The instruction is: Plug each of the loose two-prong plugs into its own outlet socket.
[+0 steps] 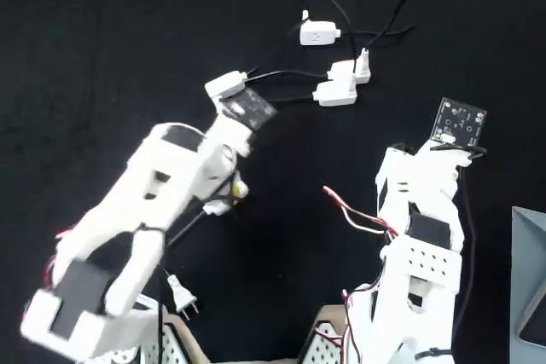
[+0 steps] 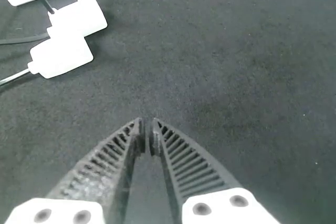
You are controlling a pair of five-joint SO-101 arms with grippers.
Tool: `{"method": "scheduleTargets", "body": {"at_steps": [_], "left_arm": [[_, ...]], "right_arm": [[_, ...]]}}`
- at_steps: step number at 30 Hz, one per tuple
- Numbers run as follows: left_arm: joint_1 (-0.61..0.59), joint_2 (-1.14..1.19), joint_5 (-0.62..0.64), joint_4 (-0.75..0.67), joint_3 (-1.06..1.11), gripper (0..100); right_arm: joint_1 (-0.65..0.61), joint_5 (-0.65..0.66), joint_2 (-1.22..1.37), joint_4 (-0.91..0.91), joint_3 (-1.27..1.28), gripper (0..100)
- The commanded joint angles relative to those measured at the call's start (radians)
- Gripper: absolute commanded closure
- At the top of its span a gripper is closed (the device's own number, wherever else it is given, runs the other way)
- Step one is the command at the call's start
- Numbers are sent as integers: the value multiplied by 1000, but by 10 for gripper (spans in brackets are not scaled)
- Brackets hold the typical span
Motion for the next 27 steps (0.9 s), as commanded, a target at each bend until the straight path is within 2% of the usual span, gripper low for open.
{"method": "scheduleTargets", "body": {"at_steps": [1,7,12,14,18,24,27], "left_arm": [[-73,-178,31,43,1,739],[-111,-269,38,74,31,745],[-289,-411,101,114,61,816],[-374,-486,117,114,104,838],[-542,-651,123,106,216,844],[-800,-904,176,106,386,844],[-897,-988,187,68,481,844]], "right_arm": [[2,-2,-21,-12,-7,973],[2,0,-21,-9,-10,973],[2,75,-54,170,-125,973],[-37,86,-88,264,-179,973],[-218,94,-156,422,-231,973],[-617,80,-206,569,-234,972],[-793,20,-193,583,-228,972]]}}
